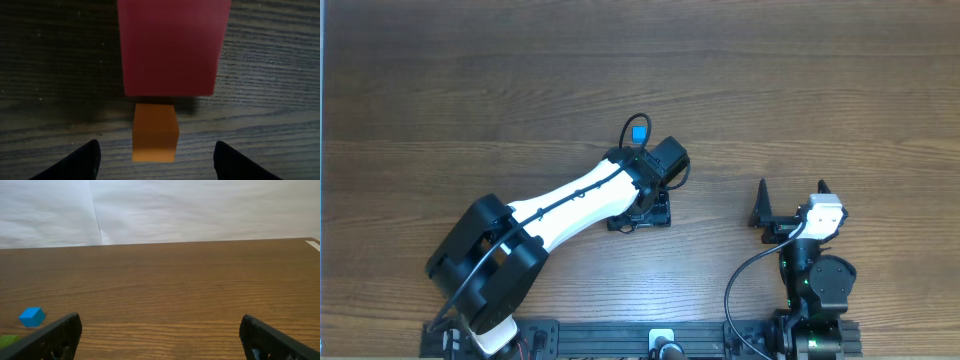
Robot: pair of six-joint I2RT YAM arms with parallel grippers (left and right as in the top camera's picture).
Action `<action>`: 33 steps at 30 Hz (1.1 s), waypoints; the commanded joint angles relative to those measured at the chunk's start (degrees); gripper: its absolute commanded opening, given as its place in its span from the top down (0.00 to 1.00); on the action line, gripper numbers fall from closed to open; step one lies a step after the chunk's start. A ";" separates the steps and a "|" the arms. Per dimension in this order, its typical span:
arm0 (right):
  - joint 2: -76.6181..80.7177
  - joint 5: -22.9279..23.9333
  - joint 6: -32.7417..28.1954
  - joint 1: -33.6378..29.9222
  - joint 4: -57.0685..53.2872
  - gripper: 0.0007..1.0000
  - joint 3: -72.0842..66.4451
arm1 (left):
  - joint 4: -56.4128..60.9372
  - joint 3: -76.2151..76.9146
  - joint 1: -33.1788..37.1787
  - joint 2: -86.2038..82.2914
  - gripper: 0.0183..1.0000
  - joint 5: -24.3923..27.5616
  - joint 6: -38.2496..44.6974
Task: Stack Cubes
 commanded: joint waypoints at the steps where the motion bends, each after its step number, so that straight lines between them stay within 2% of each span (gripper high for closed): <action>1: -0.20 0.50 0.00 0.31 -0.11 0.01 -0.28 | 0.15 -0.48 -0.26 1.44 0.29 0.79 -0.87; 20: -0.22 0.50 0.00 0.31 -0.11 0.01 -0.28 | 0.39 -0.48 -0.26 3.56 0.29 0.85 -0.87; 29: -0.22 0.50 0.00 0.31 -0.11 0.01 -0.28 | 1.27 -0.48 -0.59 4.74 0.35 1.22 -0.87; 33: -0.22 0.50 0.00 0.31 -0.11 0.01 -0.28 | 1.25 -0.48 -0.57 5.07 0.42 1.22 -0.87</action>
